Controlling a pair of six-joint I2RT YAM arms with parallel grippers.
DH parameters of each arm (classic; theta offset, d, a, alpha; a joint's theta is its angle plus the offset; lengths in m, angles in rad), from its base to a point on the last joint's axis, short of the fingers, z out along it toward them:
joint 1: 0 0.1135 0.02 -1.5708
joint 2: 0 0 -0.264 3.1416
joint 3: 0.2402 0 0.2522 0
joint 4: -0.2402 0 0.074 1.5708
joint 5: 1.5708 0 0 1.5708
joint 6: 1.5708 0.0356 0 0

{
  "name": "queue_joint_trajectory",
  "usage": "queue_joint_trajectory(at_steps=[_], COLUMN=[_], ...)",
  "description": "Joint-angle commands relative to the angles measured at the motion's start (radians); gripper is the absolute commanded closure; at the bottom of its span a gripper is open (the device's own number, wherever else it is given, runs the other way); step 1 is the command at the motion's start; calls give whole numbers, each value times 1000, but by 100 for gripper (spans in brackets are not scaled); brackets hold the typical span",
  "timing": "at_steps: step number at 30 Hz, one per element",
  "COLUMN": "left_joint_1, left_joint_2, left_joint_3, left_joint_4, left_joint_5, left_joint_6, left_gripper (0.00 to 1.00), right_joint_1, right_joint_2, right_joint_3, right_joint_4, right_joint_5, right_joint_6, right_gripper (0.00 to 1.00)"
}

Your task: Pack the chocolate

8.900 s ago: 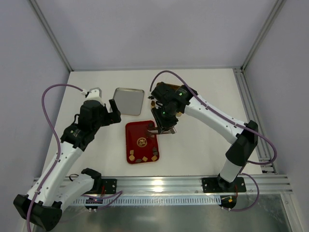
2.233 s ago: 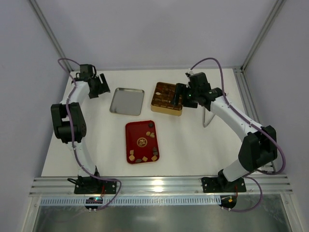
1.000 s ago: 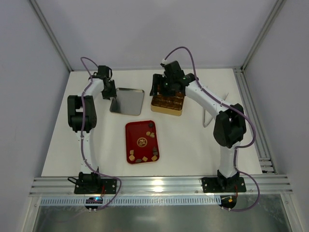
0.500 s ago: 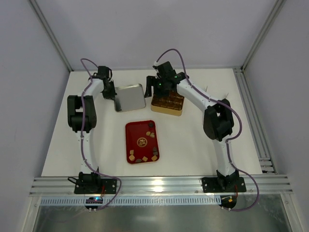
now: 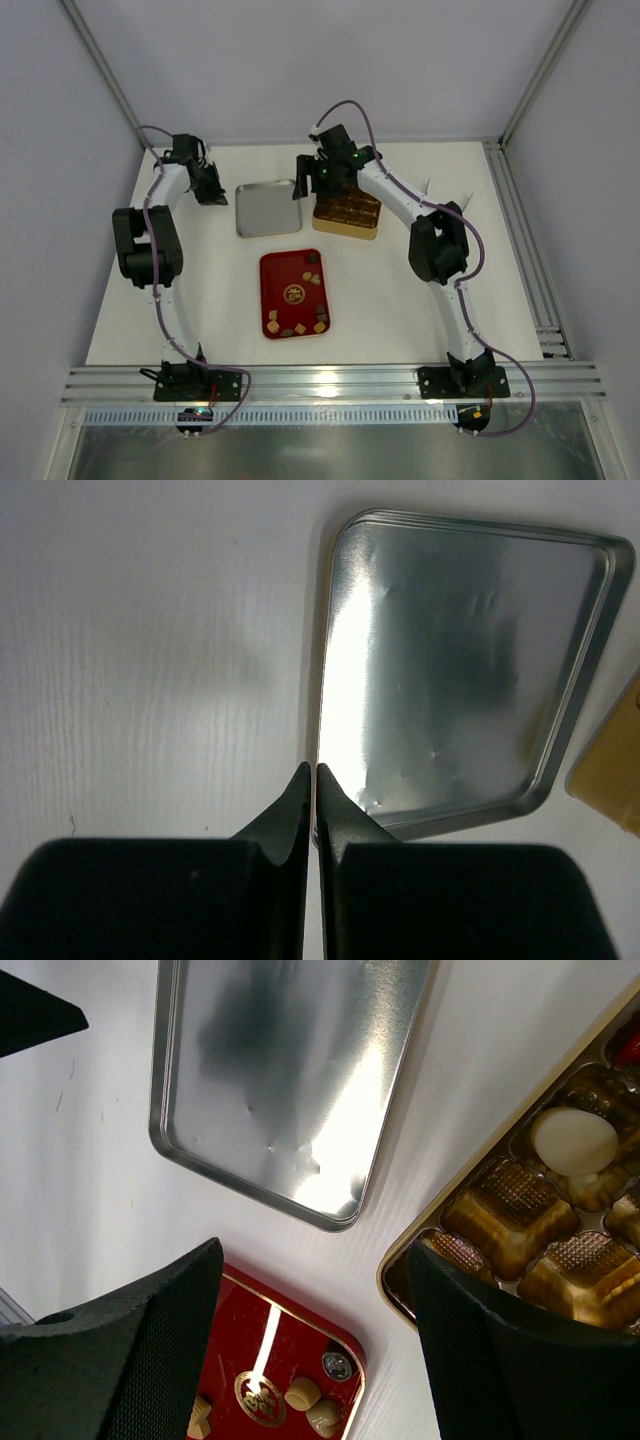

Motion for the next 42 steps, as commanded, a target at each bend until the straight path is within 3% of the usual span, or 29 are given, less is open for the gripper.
queue_joint_trajectory(at_steps=[1,4,6,7,10,13,26,35,36,42], left_joint_1=[3,3,3,0,-11,-20,-34,-34,-34,-3], left_joint_2=[-70,-64,-54,-47,-28,-1,96,139,137,87], left_joint_3=[-21,-21,-18,-12,-1,13,11,3,3,3], left_joint_4=[9,21,27,27,24,25,73,79,78,47], left_joint_5=[70,98,101,92,46,14,-17,-5,-6,82], left_joint_6=[-14,-12,-15,-15,-14,-15,6,8,8,6], left_gripper=[100,98,85,70,54,53,64,92,100,100], right_joint_1=[7,7,9,9,9,9,9,9,9,9], right_joint_2=[9,12,12,14,23,51,78,107,109,126], right_joint_3=[59,62,62,62,77,112,138,151,154,163], right_joint_4=[-6,-6,-6,-3,7,5,31,54,60,82], right_joint_5=[-6,-6,-1,0,5,-6,-17,-47,-49,-64], right_joint_6=[-10,-5,-7,-8,-10,-1,-7,-7,-7,-15], right_gripper=[25,25,25,25,25,25,25,25,25,25])
